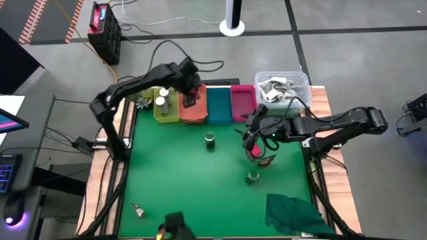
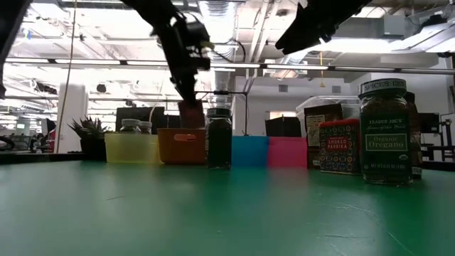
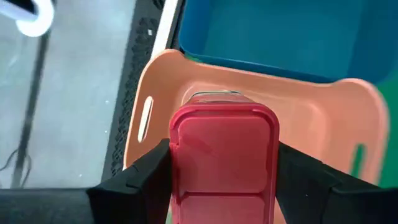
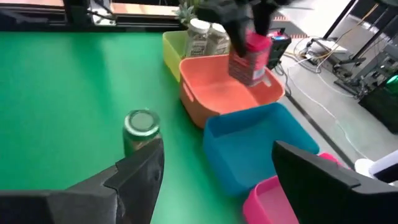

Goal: Sort spices by type
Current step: Put the left red seasoning bottle into the orange bin, then put the red seasoning bottle into the orange bin

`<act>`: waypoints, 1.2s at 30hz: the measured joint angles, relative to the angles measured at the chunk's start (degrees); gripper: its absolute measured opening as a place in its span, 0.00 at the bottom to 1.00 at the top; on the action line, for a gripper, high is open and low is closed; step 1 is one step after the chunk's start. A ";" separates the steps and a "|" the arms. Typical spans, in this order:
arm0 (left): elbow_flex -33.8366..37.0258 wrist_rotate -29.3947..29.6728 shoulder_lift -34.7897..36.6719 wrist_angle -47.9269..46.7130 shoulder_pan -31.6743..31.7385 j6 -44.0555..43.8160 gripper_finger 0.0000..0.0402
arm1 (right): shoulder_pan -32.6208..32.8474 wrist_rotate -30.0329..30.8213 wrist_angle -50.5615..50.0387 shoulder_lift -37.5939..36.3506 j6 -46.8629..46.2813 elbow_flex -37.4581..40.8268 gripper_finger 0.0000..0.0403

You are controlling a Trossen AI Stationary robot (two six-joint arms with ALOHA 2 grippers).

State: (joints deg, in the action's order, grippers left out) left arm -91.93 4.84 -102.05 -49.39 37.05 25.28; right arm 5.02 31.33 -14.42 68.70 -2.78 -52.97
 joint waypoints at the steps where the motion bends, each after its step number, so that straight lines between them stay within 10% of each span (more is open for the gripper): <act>1: -0.83 -0.66 -1.51 -0.03 0.74 1.03 0.55 | 0.25 0.00 -0.63 -0.02 -0.55 0.00 0.81; 14: -2.94 -3.02 -9.63 -1.16 4.31 10.70 0.57 | 2.77 0.07 -2.58 0.01 -4.75 2.74 0.81; 36: -8.93 2.73 -1.95 -4.59 -1.87 7.60 0.72 | 4.38 1.91 -3.94 -2.52 -3.48 3.15 0.81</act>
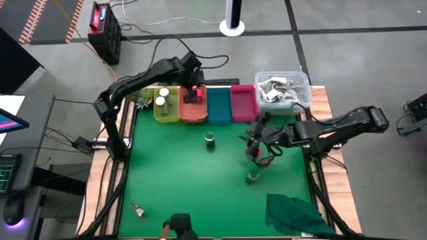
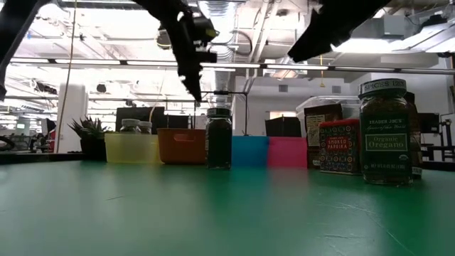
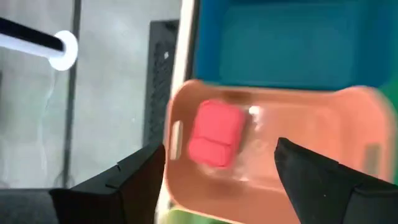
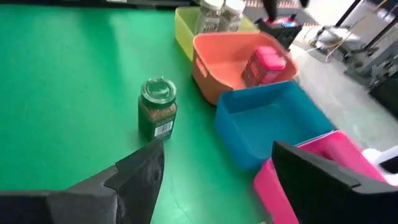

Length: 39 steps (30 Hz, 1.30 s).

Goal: Sort spices by type
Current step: Put the red seasoning bottle into the orange bin

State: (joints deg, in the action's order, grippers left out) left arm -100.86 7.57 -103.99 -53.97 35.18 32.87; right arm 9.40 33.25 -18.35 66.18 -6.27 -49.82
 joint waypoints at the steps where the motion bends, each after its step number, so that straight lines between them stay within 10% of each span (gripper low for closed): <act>1: 0.00 -0.81 0.71 -0.95 -0.75 -1.23 0.72 | 0.84 0.83 -0.78 -1.04 -0.03 0.00 0.81; 17: 7.39 -1.27 9.03 -11.82 -30.22 -16.83 0.72 | 10.95 16.73 -3.13 -17.00 -5.81 8.83 0.81; 30: 27.42 10.24 21.06 3.79 -42.12 -29.48 0.72 | 9.67 11.04 -1.42 -7.37 -12.13 3.54 0.80; 39: 42.25 12.92 28.14 18.22 -42.46 -30.72 0.72 | -0.14 -8.63 -22.59 11.42 -22.68 -12.57 0.78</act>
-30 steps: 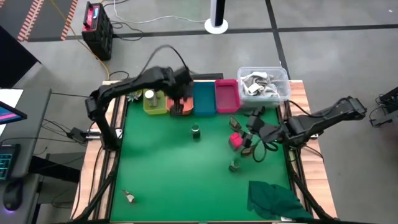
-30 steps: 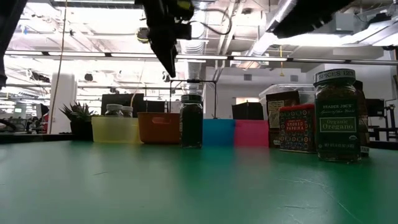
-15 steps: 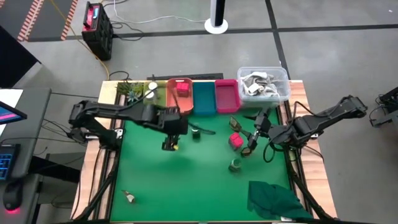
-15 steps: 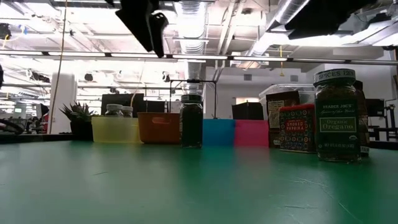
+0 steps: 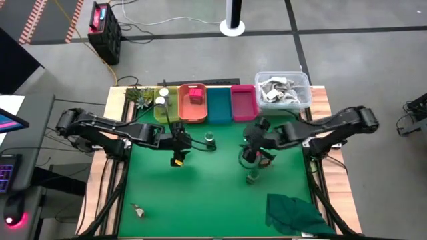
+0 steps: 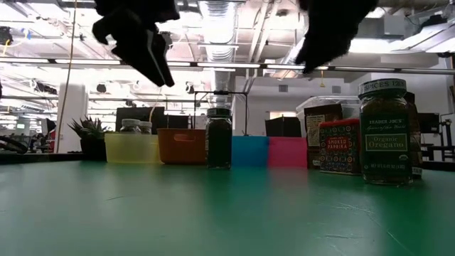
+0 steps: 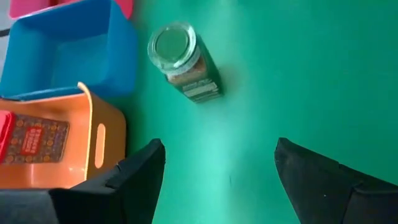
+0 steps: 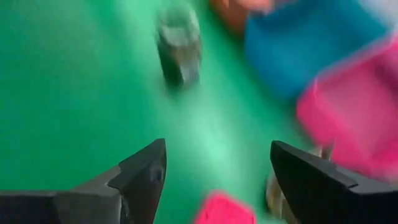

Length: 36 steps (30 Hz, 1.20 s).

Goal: Sort spices by type
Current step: Put the red seasoning bottle into the orange bin

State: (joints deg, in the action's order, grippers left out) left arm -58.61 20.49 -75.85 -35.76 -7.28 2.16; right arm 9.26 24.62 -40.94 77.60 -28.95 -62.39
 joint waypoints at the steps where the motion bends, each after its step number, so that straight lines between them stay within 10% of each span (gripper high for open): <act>1: 0.73 0.48 0.45 0.42 -0.01 -0.05 0.72 | -1.13 -1.91 -4.24 1.86 -1.87 -1.95 0.78; 13: 3.57 1.99 2.73 3.07 0.01 -1.00 0.72 | -5.14 -15.49 -24.09 13.44 -12.08 -10.88 0.78; 36: 13.14 1.92 3.30 14.34 -2.08 -8.30 0.72 | -5.70 -17.66 -25.97 19.28 -12.15 -10.87 0.78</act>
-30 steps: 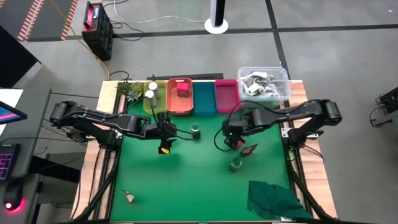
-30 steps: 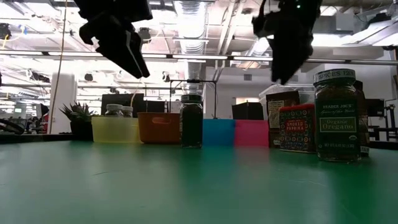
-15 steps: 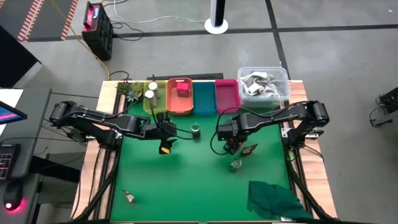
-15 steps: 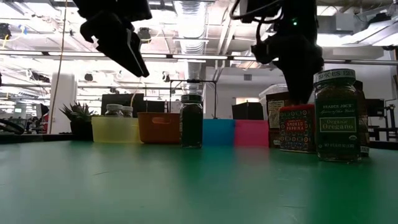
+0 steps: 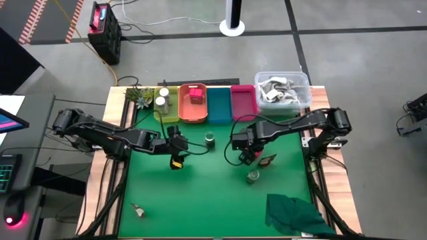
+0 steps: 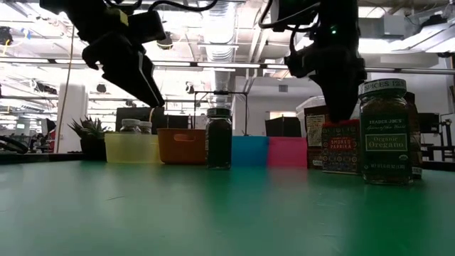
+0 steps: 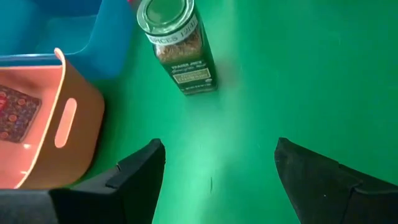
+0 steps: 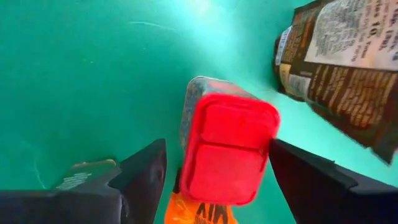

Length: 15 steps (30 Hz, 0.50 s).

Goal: Sort spices by type
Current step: Put the red seasoning bottle into the orange bin

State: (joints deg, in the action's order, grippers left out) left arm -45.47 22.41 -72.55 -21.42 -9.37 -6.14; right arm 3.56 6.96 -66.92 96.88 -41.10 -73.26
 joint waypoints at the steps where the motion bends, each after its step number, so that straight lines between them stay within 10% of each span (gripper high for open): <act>1: 0.04 0.02 0.00 -0.03 -0.03 -0.41 0.72 | -0.06 0.00 0.03 0.00 -0.01 0.01 0.77; 15: 8.71 0.10 -0.09 15.65 -2.47 -1.62 0.72 | -0.21 0.16 2.22 -0.09 -1.33 2.41 0.71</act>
State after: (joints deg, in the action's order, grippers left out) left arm -36.75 22.51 -72.64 -5.77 -11.84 -7.76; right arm 3.35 7.12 -64.70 96.79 -42.44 -70.85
